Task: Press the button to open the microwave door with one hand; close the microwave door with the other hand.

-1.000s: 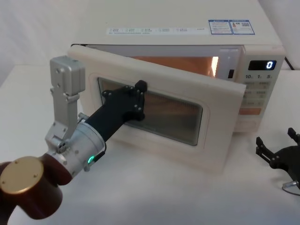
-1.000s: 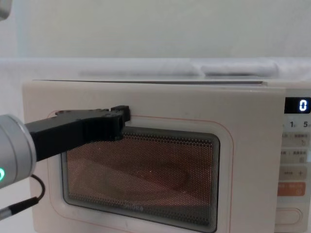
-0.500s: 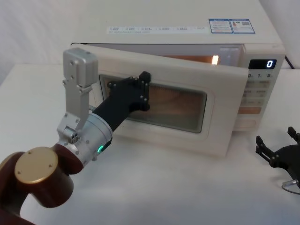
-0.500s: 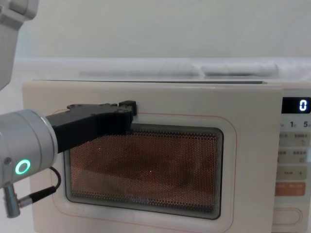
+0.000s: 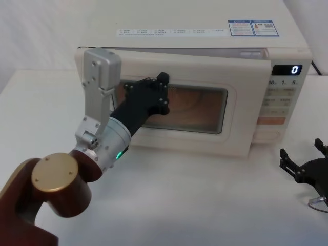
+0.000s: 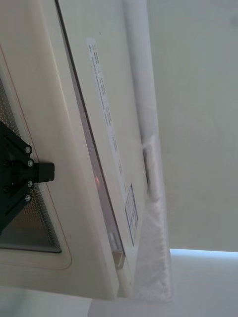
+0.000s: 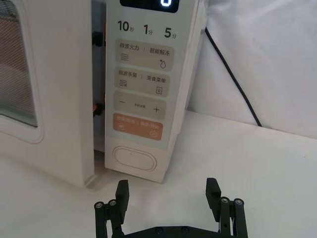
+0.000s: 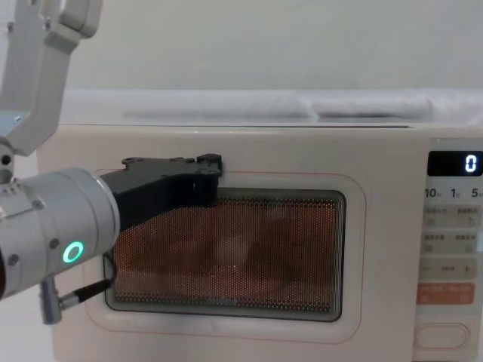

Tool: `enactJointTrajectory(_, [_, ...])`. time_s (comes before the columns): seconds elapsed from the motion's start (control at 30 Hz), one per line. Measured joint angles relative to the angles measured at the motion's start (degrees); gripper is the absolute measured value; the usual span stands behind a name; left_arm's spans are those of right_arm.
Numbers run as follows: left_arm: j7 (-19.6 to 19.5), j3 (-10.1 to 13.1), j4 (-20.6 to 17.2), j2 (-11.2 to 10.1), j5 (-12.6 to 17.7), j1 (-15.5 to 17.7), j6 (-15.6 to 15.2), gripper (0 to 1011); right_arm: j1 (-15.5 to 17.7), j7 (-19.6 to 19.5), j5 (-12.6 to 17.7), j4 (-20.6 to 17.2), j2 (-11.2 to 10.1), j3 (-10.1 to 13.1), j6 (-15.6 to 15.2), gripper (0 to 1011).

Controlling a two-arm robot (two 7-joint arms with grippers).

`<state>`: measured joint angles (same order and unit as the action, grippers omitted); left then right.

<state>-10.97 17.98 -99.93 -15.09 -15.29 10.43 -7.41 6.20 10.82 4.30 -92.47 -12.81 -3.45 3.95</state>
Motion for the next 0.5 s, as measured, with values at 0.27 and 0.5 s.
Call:
enactJointTrajectory(0.27, [-0.2,-0.07,0.97,1.6,1.05,0.81,-0.18,0,0.0,0.0,0.0,0.0,0.0,0.0,0.0,1002])
enactJointTrajectory(0.5, [0.24,-0.77,1.17,2.81,1.74,0.85,-0.34,0,0.0,0.0,0.0,0.0,0.0,0.0,0.0,1002])
